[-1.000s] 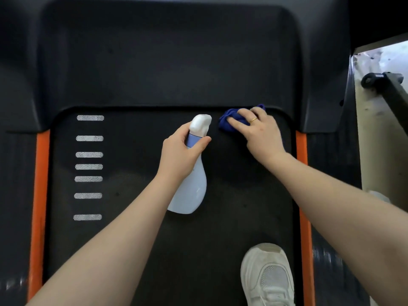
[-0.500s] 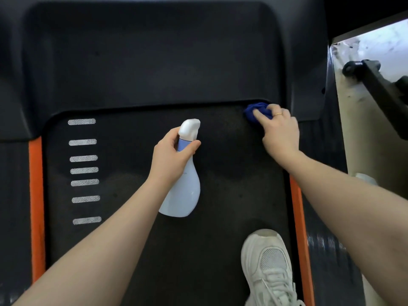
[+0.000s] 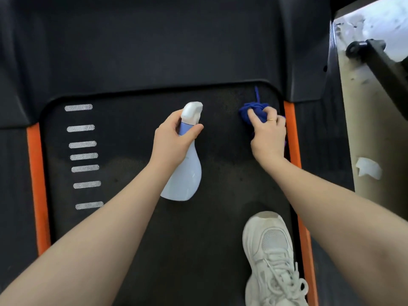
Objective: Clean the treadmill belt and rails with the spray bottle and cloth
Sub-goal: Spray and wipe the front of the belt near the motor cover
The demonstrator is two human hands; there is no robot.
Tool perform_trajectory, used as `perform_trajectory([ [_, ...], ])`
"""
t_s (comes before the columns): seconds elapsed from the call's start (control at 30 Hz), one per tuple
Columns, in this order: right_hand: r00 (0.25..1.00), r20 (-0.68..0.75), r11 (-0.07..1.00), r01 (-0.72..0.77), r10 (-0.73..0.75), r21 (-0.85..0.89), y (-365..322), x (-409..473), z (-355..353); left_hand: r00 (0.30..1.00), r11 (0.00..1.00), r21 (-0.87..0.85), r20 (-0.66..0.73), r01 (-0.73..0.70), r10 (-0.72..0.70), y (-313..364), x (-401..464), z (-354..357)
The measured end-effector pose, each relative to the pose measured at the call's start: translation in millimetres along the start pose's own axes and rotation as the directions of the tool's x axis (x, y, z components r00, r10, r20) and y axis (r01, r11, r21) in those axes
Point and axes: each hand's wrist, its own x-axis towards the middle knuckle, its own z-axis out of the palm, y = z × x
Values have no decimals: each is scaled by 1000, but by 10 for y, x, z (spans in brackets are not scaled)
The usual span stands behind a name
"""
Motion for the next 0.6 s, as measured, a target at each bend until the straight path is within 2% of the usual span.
perform_trajectory([
  [0.03, 1000, 16, 999, 26, -27, 41, -139, -107, 12, 1000, 1000, -3, -9, 1, -1, 3, -15, -8],
  [0.1, 966, 31, 961, 252, -256, 111, -423, -403, 113, 1000, 1000, -22, -27, 7, -8, -3, -56, -33],
  [0.17, 854, 84, 857, 504, -513, 110, -611, -636, 240, 999, 999, -25, -41, 21, -22, -57, -122, -86],
  [0.23, 767, 110, 774, 631, -632, 45, -639, -591, 234, 997, 998, -50, -65, 34, -37, -140, -210, -183],
  [0.27, 775, 83, 779, 627, -626, 12, -612, -492, 198, 995, 996, -68, -84, 50, -56, -189, -263, -249],
  [0.3, 825, 62, 826, 563, -561, -20, -571, -378, 144, 991, 994, -81, -103, 72, -80, -244, -321, -321],
  [0.37, 955, 63, 952, 295, -290, -87, -552, -158, 56, 983, 990, -85, -137, 109, -120, -358, -429, -462],
  [0.43, 989, 115, 991, 99, -88, -94, -652, -162, 100, 975, 987, -90, -162, 135, -149, -460, -495, -564],
  [0.47, 989, 127, 994, 89, -80, -69, -790, -250, 111, 969, 983, -109, -185, 147, -166, -492, -522, -611],
  [0.53, 953, 142, 963, 267, -268, 25, -1098, -512, 194, 952, 974, -157, -231, 166, -199, -530, -561, -686],
  [0.6, 838, 188, 859, 501, -512, 106, -1337, -752, 306, 938, 968, -186, -270, 169, -216, -556, -595, -747],
])
